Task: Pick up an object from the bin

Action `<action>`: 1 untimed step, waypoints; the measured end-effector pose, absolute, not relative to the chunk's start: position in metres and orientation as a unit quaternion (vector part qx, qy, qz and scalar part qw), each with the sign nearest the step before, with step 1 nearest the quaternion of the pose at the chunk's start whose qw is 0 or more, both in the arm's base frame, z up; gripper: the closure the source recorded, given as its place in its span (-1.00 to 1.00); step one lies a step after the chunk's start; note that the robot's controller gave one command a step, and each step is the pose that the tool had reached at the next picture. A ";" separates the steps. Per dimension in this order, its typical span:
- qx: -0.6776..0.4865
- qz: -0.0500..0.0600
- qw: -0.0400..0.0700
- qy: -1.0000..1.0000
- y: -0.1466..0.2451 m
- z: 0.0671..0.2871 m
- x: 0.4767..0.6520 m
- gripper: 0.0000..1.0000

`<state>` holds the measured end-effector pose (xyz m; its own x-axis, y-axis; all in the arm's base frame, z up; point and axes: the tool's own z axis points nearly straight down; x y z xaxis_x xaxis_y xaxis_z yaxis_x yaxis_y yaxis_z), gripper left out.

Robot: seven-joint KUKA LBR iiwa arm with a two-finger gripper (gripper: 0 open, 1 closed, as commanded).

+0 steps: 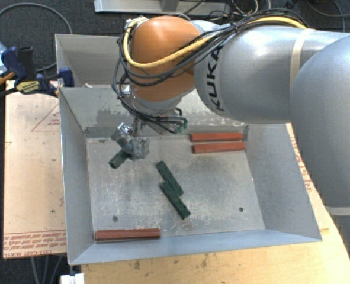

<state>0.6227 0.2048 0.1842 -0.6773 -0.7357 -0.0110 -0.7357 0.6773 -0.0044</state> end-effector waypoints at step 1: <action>-0.658 0.000 0.005 0.753 0.217 0.302 0.619 1.00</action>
Offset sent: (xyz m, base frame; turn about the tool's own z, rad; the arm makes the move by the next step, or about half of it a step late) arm -0.0045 0.0114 0.1151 -0.6146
